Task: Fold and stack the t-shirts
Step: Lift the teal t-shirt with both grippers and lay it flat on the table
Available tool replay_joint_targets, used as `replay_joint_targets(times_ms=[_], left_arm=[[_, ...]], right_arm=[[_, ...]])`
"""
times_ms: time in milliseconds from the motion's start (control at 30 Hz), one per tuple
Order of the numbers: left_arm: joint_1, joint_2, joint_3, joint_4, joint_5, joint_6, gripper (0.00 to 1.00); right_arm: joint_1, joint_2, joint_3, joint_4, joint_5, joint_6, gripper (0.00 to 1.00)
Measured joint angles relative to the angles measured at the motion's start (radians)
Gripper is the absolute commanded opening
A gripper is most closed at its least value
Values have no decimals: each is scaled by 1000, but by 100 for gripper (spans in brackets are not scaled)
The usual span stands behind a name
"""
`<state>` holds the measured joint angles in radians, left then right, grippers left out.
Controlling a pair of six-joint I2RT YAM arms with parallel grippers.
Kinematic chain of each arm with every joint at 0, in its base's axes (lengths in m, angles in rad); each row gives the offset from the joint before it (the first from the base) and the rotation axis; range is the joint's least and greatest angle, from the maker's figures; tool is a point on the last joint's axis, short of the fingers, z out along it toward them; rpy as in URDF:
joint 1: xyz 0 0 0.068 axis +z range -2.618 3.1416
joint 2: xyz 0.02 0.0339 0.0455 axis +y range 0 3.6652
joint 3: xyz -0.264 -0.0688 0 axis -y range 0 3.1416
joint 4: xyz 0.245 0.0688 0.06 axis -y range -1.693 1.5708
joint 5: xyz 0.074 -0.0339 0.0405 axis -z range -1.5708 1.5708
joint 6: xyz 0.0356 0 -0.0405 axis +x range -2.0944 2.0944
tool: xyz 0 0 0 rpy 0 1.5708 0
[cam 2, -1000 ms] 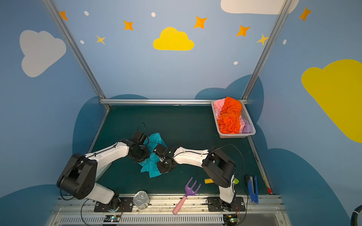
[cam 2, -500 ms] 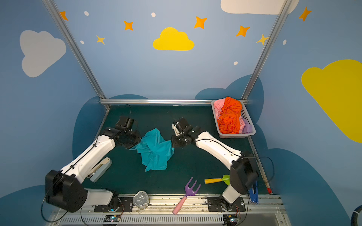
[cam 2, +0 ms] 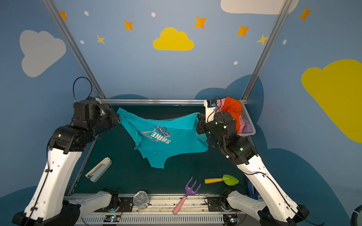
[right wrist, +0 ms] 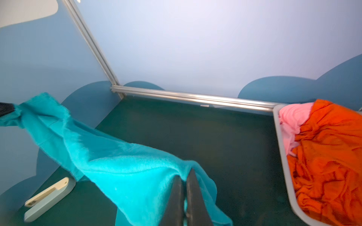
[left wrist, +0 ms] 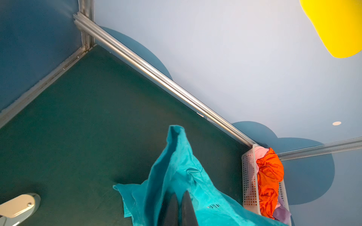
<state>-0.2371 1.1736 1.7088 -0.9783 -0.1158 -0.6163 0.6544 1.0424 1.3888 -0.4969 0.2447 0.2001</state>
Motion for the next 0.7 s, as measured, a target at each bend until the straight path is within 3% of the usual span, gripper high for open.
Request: replay_joint_targets(times_ms=[233, 400, 700], left_arm=[[1, 16, 212, -78, -90, 46, 4], [1, -4, 327, -97, -112, 63, 4], [1, -131, 298, -48, -119, 84, 4]], right_arm=[[-19, -67, 68, 0, 113, -47, 0], [-21, -178, 68, -3, 95, 2, 0], [-21, -249, 0, -15, 42, 90, 0]])
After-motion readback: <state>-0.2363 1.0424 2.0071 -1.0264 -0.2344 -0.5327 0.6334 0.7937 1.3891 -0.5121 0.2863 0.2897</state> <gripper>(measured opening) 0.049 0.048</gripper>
